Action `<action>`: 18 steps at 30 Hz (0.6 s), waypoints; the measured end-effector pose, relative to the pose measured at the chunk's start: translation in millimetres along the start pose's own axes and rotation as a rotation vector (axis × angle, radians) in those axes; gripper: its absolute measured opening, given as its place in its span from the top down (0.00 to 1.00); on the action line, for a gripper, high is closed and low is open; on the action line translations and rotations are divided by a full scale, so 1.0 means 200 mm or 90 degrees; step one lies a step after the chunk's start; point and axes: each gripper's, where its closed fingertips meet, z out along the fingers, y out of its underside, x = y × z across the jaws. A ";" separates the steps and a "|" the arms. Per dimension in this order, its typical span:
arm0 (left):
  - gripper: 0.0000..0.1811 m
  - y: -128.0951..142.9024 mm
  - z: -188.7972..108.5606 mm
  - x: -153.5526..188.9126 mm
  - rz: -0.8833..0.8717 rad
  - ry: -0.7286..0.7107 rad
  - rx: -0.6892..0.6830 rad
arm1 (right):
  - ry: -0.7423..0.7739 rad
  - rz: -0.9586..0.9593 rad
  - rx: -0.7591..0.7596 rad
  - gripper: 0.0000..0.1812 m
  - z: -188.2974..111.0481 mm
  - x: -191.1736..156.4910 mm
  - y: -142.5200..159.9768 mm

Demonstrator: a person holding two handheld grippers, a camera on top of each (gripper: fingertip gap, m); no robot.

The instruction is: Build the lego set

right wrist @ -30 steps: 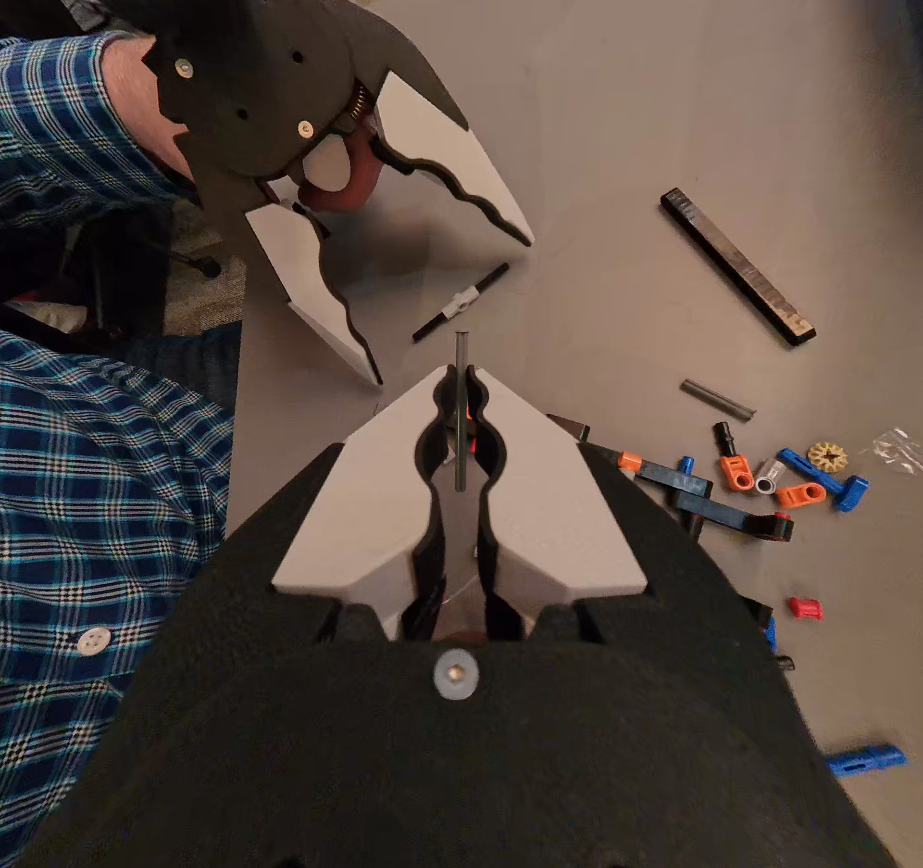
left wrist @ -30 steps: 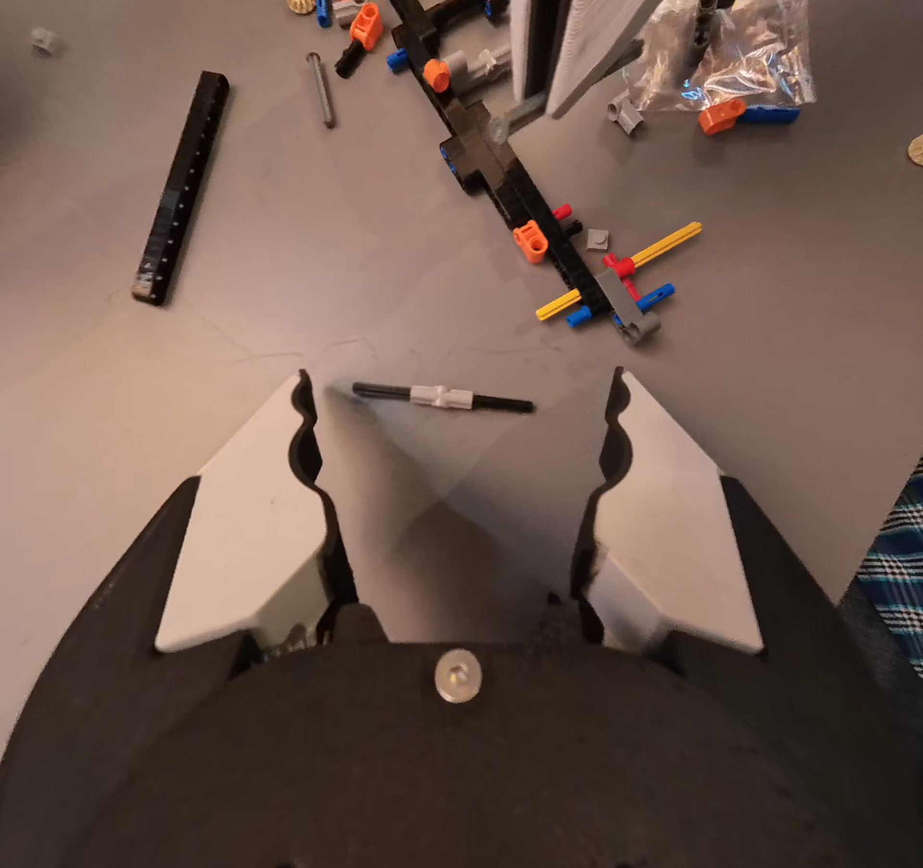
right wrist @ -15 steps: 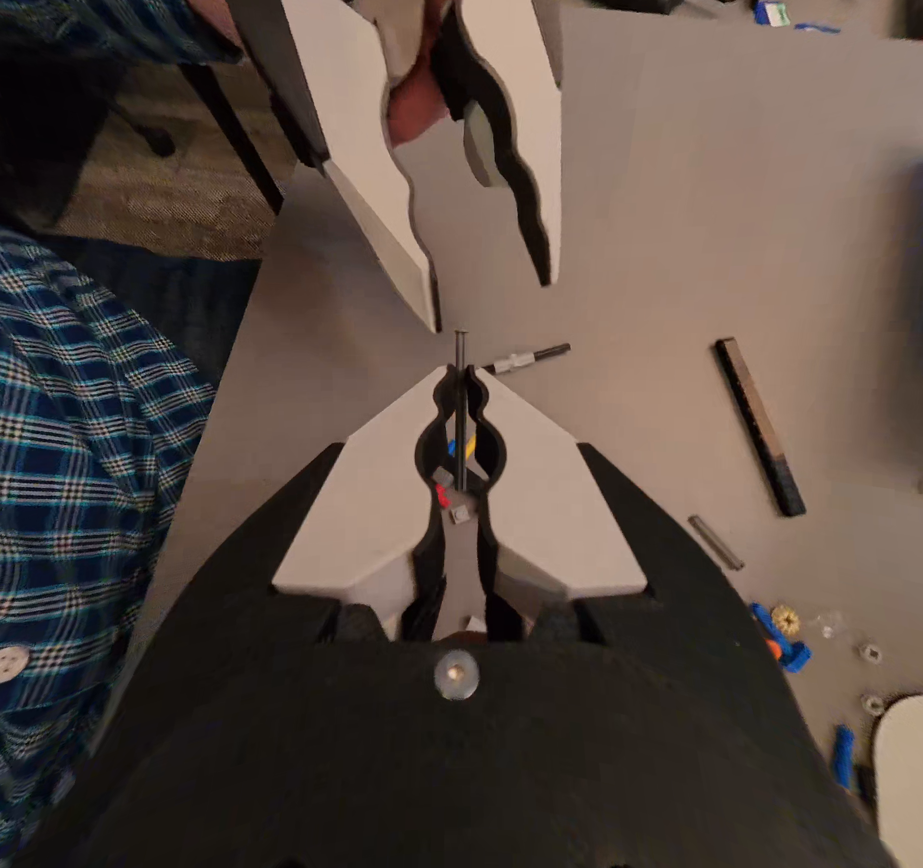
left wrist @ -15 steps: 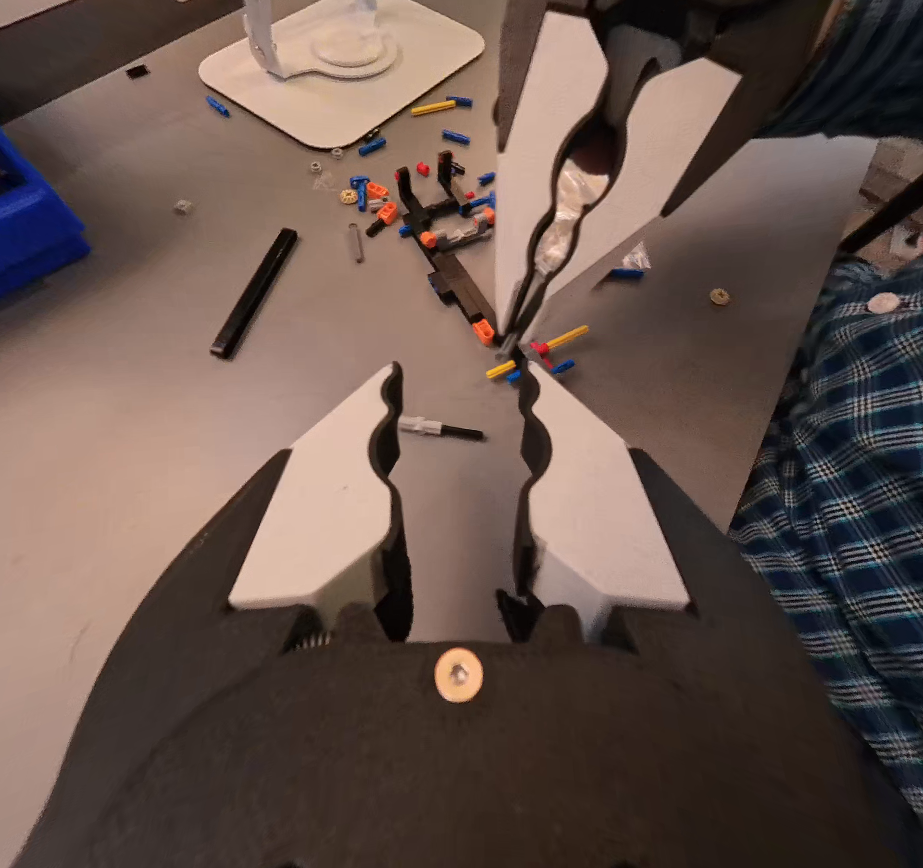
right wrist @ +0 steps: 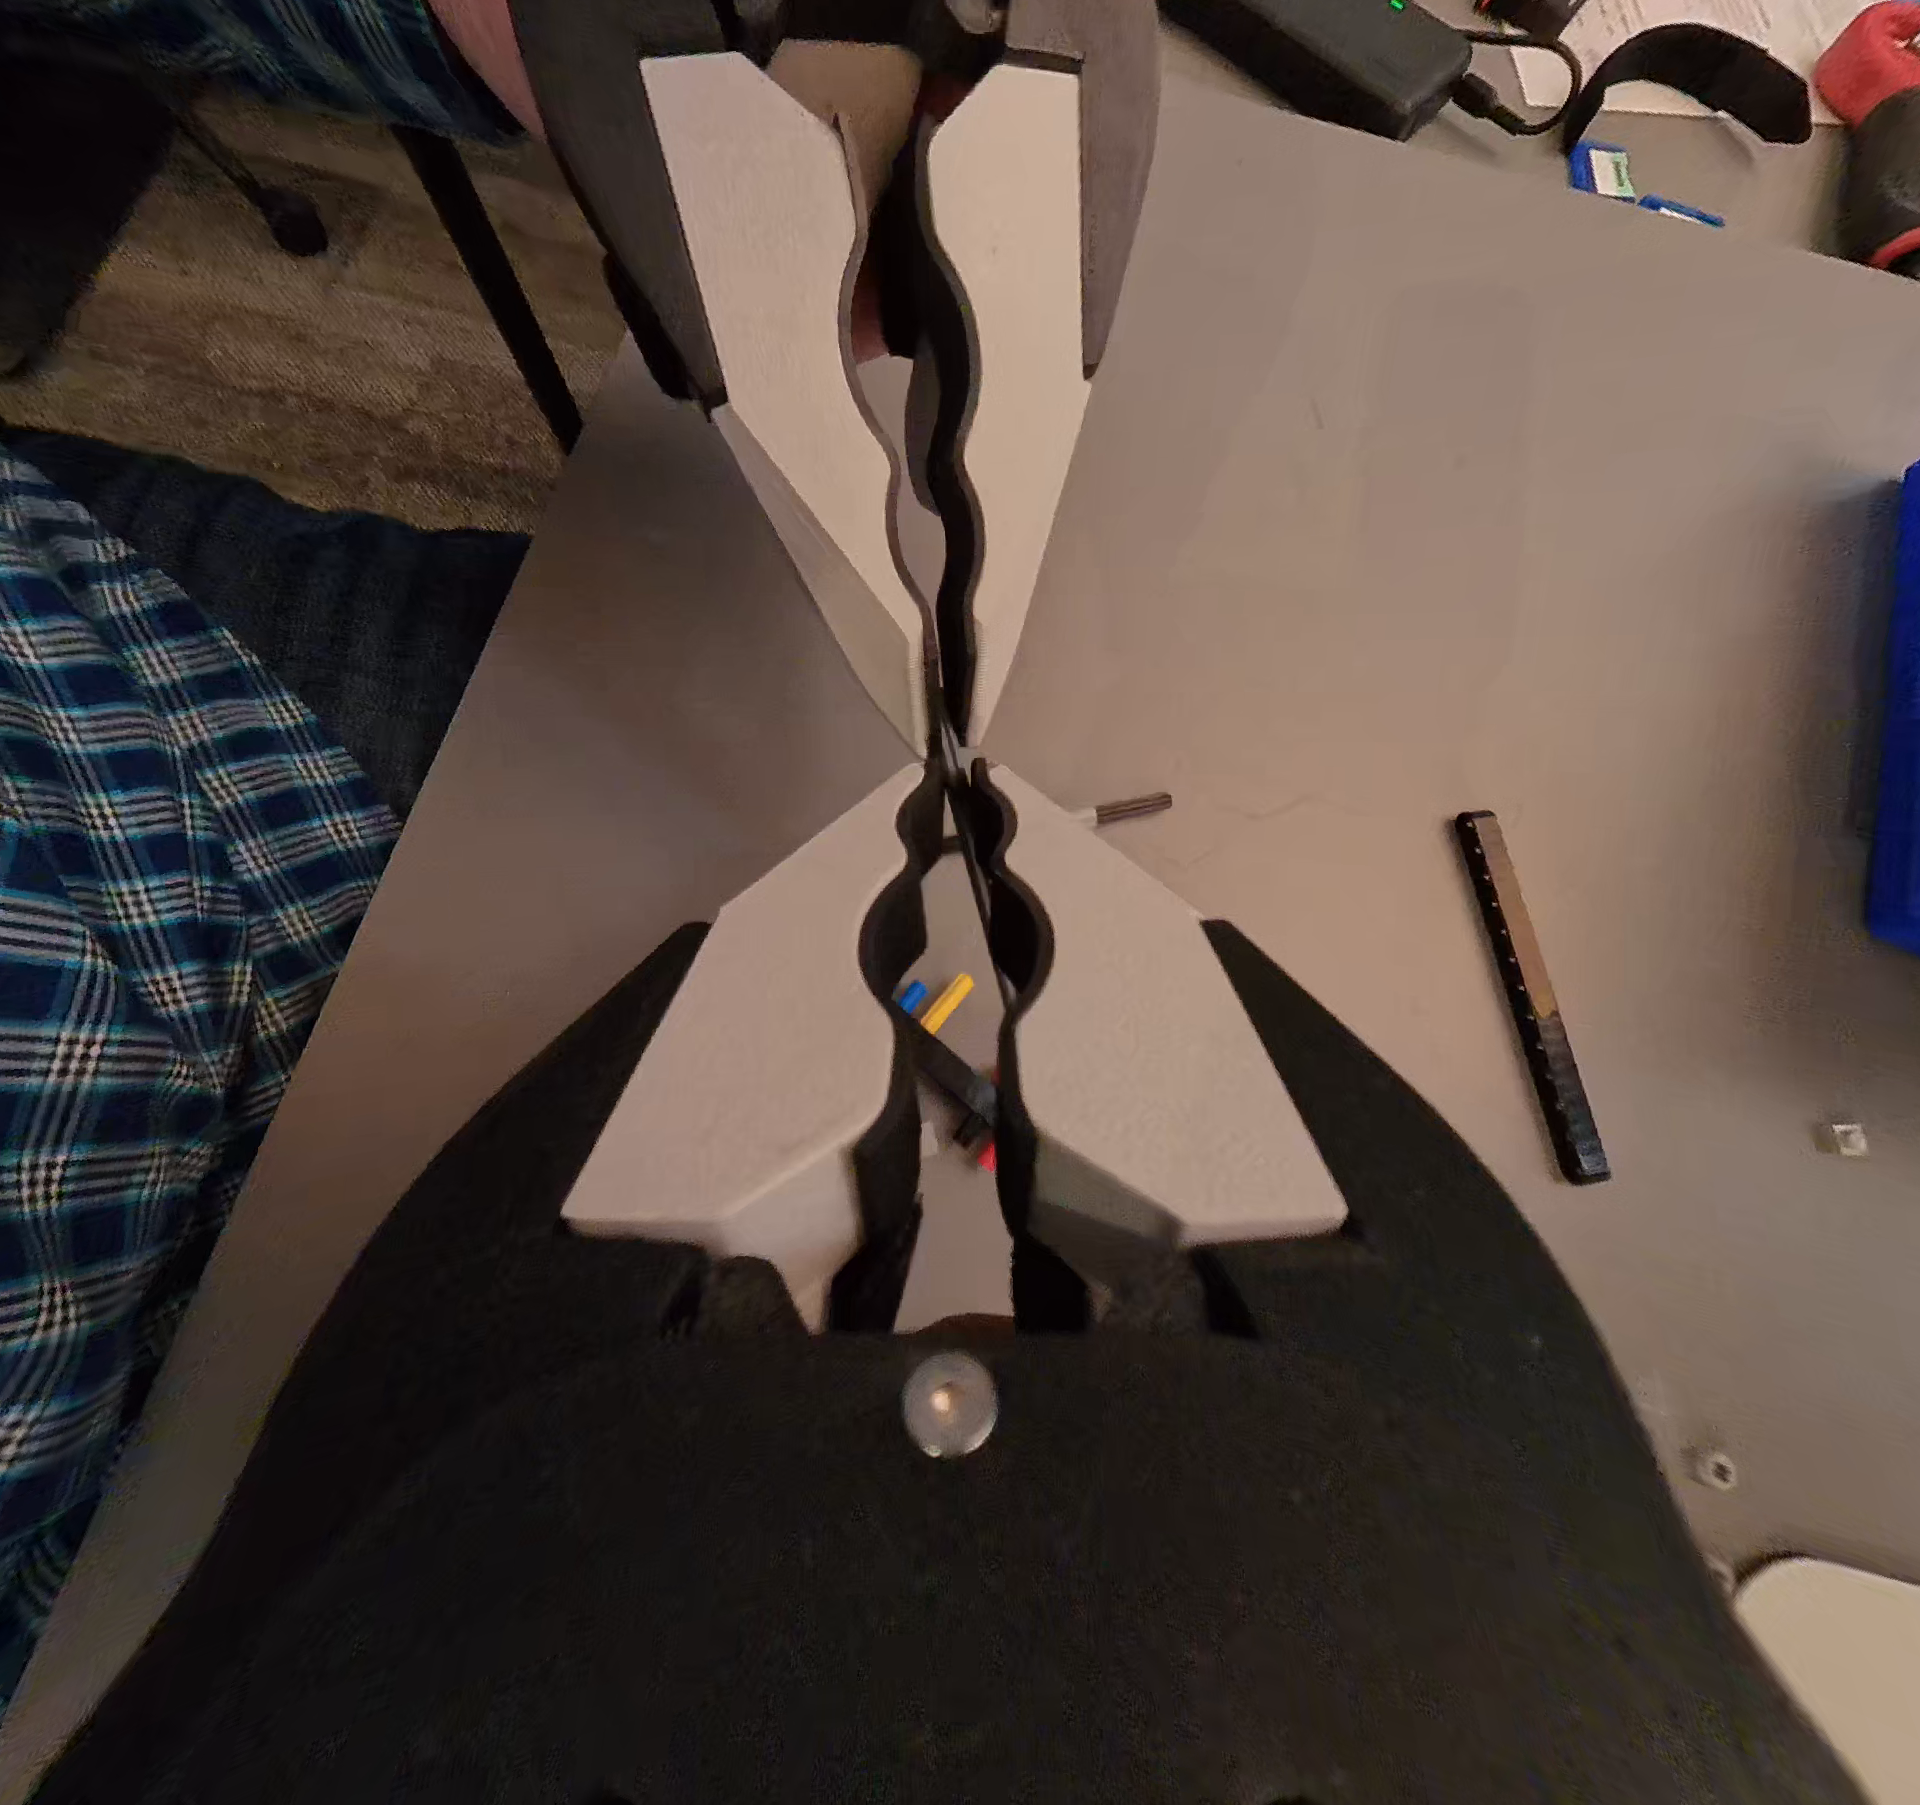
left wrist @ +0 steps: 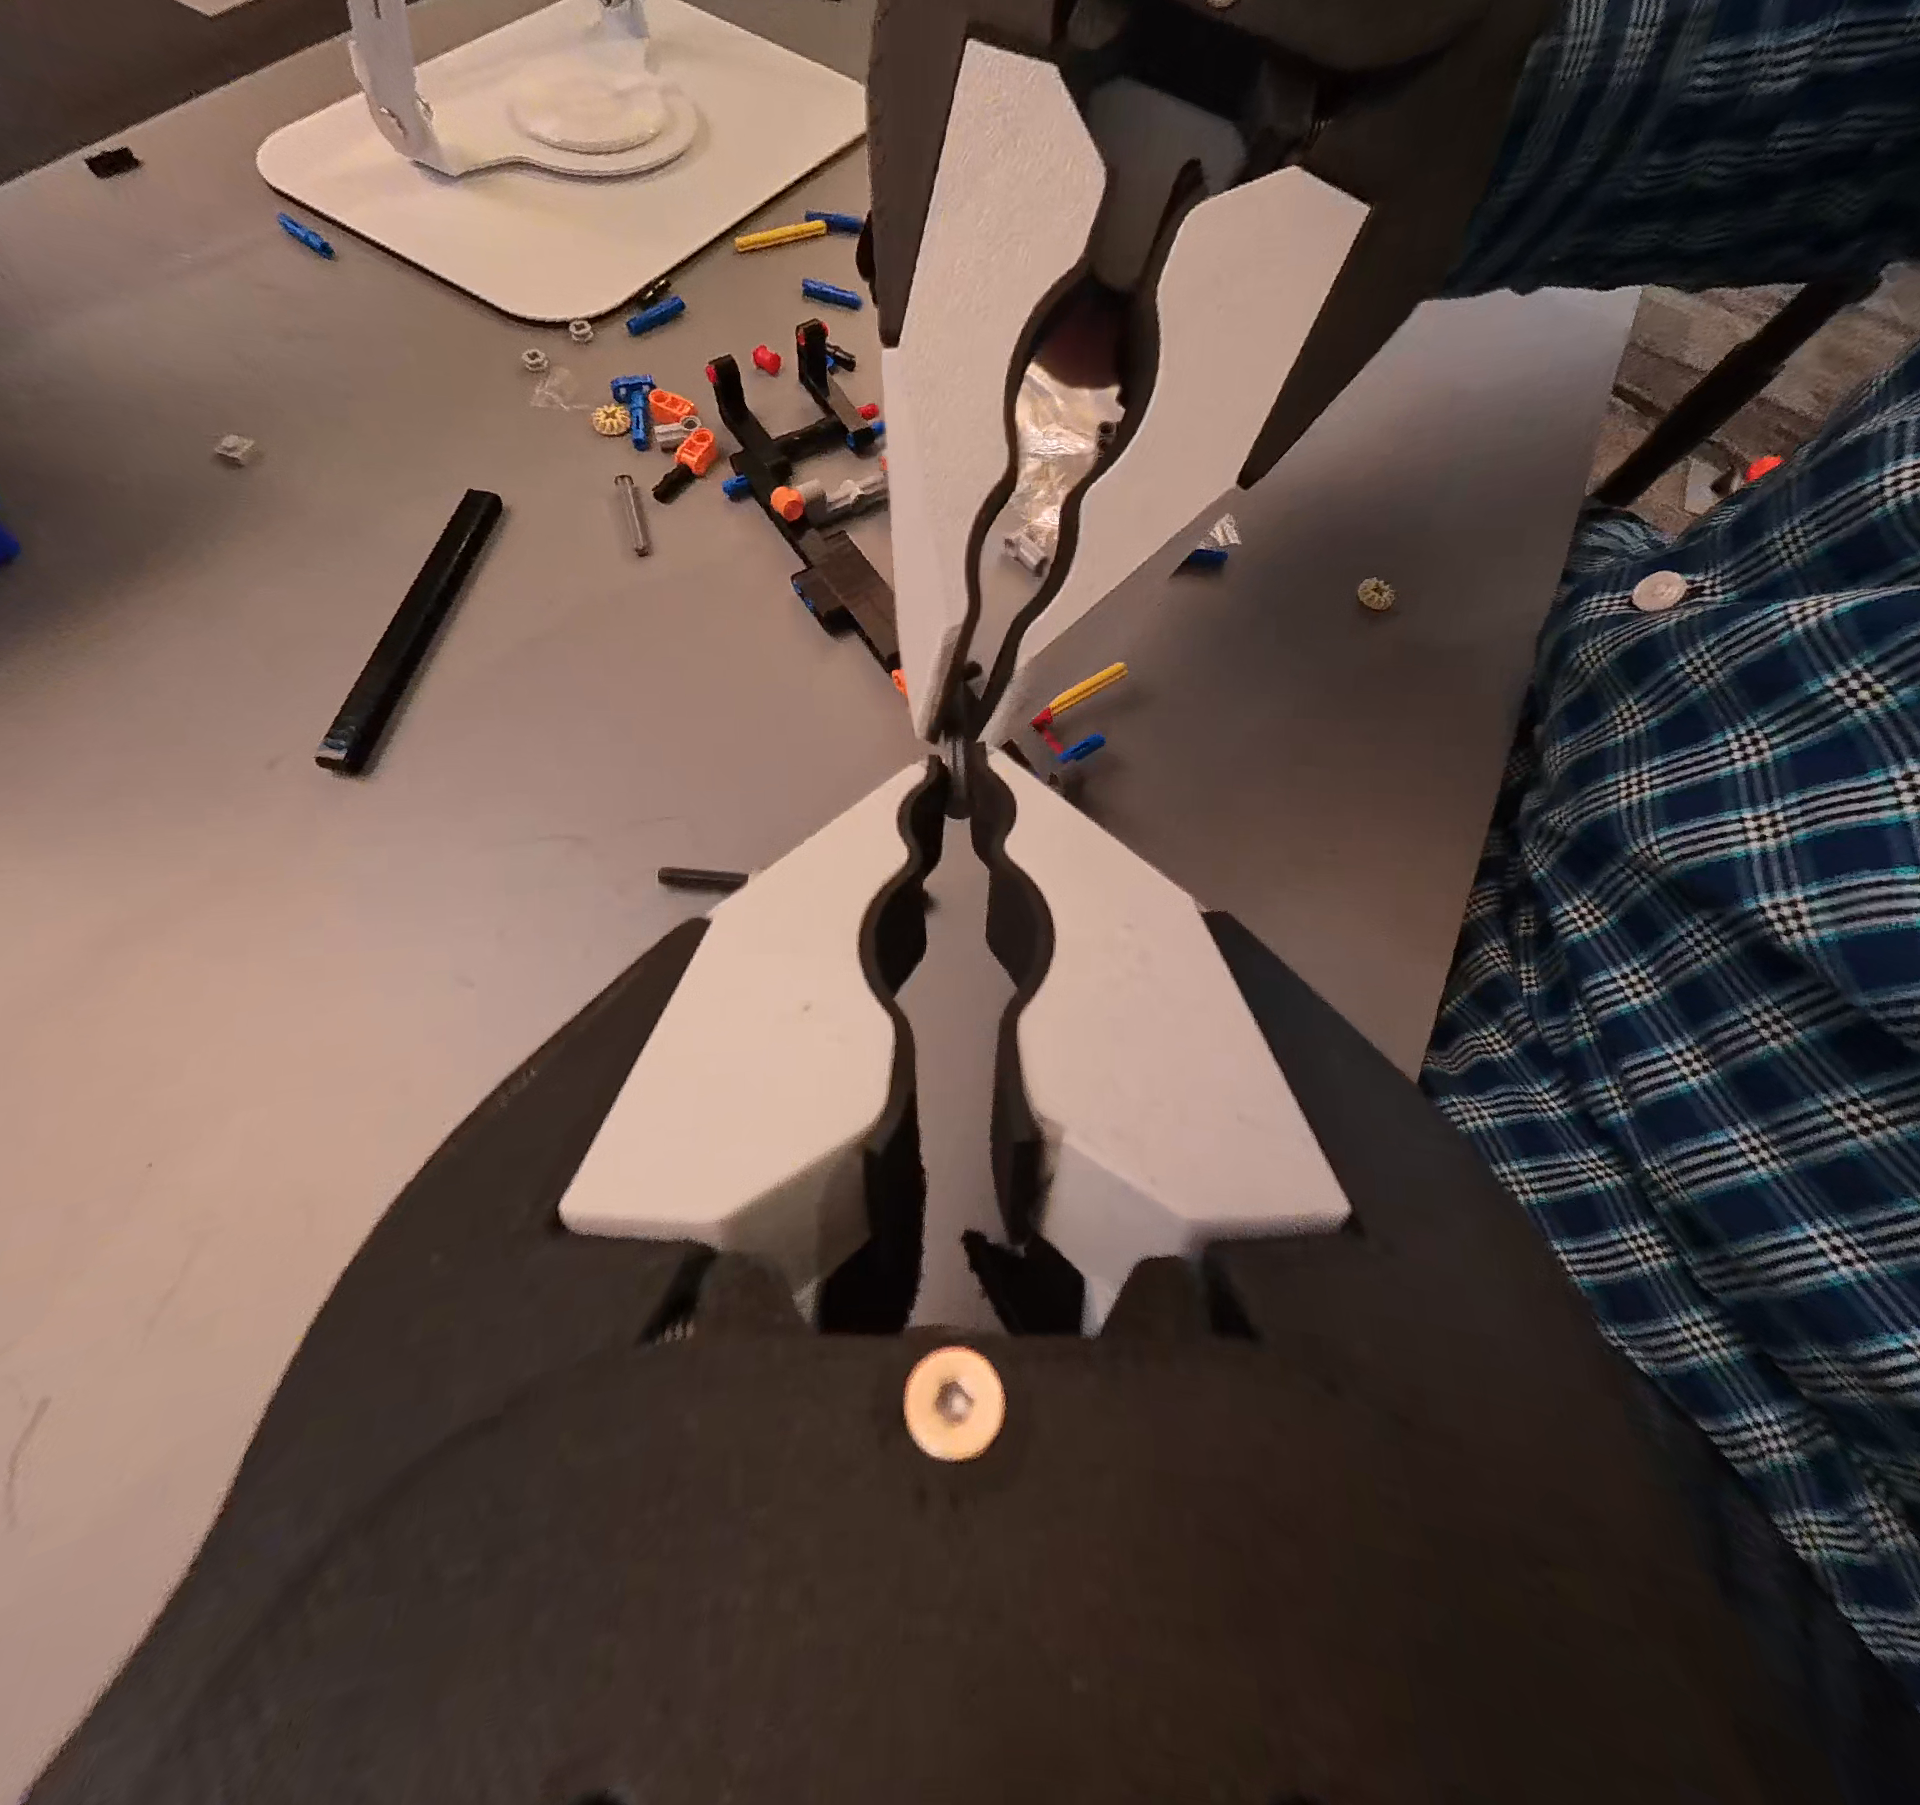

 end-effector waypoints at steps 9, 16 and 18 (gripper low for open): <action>0.99 0.20 -0.17 -0.12 -0.043 -0.051 -0.046 | 0.004 0.075 -0.047 0.71 0.05 0.07 0.10; 0.99 0.38 -0.15 -0.18 -0.040 -0.032 -0.093 | -0.029 0.078 -0.120 0.66 0.18 0.13 0.22; 0.99 0.39 -0.13 -0.18 -0.034 -0.031 -0.097 | -0.045 0.071 -0.136 0.69 0.21 0.13 0.23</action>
